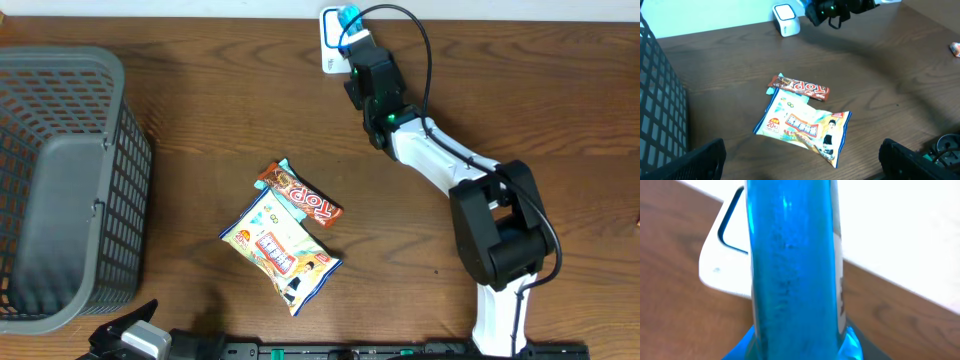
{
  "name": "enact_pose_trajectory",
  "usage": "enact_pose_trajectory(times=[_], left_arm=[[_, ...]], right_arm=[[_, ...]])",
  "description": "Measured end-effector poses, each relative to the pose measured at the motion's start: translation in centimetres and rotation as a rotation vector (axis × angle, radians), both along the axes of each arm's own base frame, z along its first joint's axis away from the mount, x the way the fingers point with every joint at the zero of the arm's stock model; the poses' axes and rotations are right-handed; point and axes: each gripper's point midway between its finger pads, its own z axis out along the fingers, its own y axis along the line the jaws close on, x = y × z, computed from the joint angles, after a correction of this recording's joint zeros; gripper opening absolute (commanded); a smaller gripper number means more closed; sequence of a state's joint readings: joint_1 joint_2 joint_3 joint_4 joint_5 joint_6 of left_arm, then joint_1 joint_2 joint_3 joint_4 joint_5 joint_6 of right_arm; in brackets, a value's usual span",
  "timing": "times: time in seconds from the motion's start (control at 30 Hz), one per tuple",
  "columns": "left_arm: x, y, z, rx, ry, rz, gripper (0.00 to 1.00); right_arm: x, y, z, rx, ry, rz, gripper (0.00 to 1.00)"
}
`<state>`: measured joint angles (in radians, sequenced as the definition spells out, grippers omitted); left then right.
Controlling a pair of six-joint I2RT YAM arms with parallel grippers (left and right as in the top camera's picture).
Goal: Scan the item barcode
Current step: 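Carry the Listerine bottle up to the white scanner, then move the bottle to the right edge and release it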
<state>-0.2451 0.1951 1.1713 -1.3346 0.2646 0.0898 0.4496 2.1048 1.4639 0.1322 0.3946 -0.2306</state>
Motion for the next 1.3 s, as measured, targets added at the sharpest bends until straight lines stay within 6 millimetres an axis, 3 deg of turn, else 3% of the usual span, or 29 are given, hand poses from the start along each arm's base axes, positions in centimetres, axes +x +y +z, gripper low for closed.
enact_pose_trajectory(times=[0.17,0.3,0.53,0.8,0.9,1.0,1.07,1.1,1.13,1.23,1.3], left_arm=[[0.0,0.0,0.0,0.0,0.0,0.001,0.98],[0.0,0.0,0.0,0.0,0.0,0.001,0.98],[0.0,0.0,0.0,0.0,0.0,0.001,0.98],[0.0,0.0,0.0,0.0,0.0,0.001,0.98],[0.0,0.0,0.0,0.0,0.0,0.001,0.98],[0.0,0.0,0.0,0.0,0.0,0.001,0.98],[0.0,0.0,0.0,0.0,0.0,0.001,0.98],[0.0,0.0,0.0,0.0,0.0,0.001,0.98],[0.0,0.0,0.0,0.0,0.0,0.0,0.98],[0.0,0.0,0.0,0.0,0.001,0.0,0.98],[0.0,0.0,0.0,0.0,0.0,0.001,0.98]], right_arm=[[2.7,1.2,0.0,-0.012,-0.018,0.0,0.11],[4.9,1.9,-2.0,-0.052,0.012,-0.007,0.1],[7.0,1.1,-3.5,-0.14,0.004,-0.083,0.09],[7.1,-1.9,0.0,-0.318,-0.066,-0.248,0.1],[5.9,-4.4,0.3,-0.444,-0.034,-0.362,0.12],[4.4,-7.9,-1.1,-0.557,0.078,-0.441,0.12],[3.1,-11.4,-2.5,-0.614,0.179,-0.5,0.12],[2.5,-13.4,-3.0,-0.629,0.223,-0.536,0.1],[1.4,-17.4,-3.9,-0.638,0.299,-0.607,0.09],[-1.3,-25.4,-5.4,-0.6,0.436,-0.766,0.06],[-2.7,-29.7,-6.1,-0.548,0.491,-0.851,0.03]])
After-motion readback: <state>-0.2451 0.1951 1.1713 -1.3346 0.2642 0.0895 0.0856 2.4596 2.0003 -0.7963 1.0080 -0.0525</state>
